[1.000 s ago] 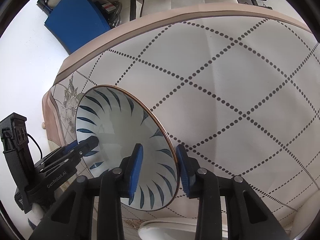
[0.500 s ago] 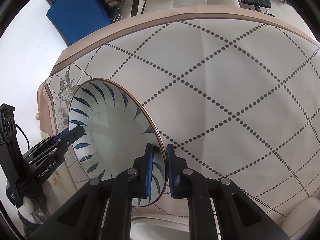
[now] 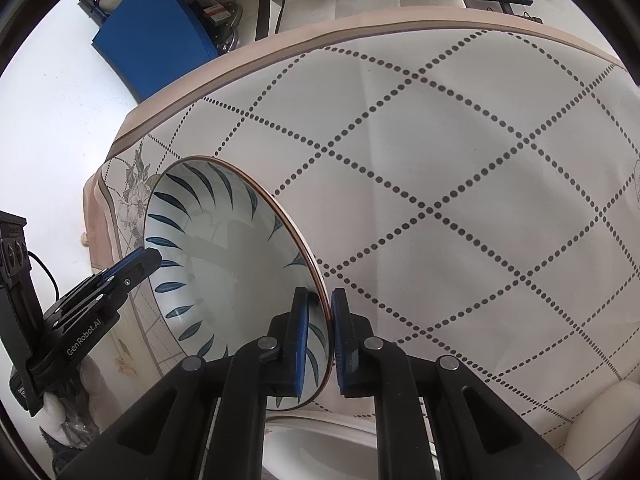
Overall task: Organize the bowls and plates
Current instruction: 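Lift the blue-striped plate and carry it toward the plate stack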
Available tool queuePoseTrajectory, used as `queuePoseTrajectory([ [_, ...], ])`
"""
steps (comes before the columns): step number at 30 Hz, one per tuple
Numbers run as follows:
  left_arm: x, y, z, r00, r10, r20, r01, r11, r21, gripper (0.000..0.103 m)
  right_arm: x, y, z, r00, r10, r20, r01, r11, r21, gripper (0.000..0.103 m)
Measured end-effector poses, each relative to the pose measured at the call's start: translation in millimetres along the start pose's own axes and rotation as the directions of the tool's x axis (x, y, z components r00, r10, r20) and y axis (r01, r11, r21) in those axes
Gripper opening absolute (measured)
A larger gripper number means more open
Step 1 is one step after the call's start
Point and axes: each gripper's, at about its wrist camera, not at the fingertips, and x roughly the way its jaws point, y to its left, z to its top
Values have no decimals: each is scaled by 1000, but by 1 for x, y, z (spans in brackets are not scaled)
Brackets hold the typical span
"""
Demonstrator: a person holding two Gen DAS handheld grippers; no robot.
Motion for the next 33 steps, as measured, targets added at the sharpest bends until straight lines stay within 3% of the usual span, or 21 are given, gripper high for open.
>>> queuePoseTrajectory([
  [12,-31,-23,-1,999,-19,44,18,999,39,17,-38,-12,-20,999,29,24,-30,1000,10,12],
  [13,-34,-26,-2,996,-87,28,86,995,42,1,-42,-13,-23,999,30,25,-31,1000,5,11],
  [14,-35,-32,-3,990,-143,4,143,989,37,1,-45,-14,-27,998,59,25,-59,998,12,9],
  [15,-41,-42,-4,992,-129,17,128,990,53,1,-45,-10,-29,993,118,12,-118,993,21,10],
  [16,-45,-52,-7,996,-84,36,82,994,77,1,-47,-4,-33,996,85,14,-85,996,-1,10],
  [18,-46,-63,-11,992,-127,17,126,989,73,1,-44,-3,-34,999,-35,33,35,999,17,6],
  [20,-50,-60,-11,993,-103,51,100,993,57,1,-33,-15,-32,999,-33,22,32,998,52,6],
  [22,-47,-48,-7,991,-132,37,132,991,17,3,-24,-24,-32,1000,-11,-2,11,997,80,6],
  [27,-13,-11,4,991,-126,-49,123,990,-65,10,-23,-32,-28,1000,8,-9,-8,997,75,6],
  [33,34,5,9,970,-169,-176,155,984,-90,17,-18,-34,-20,1000,-15,-28,16,998,64,7],
])
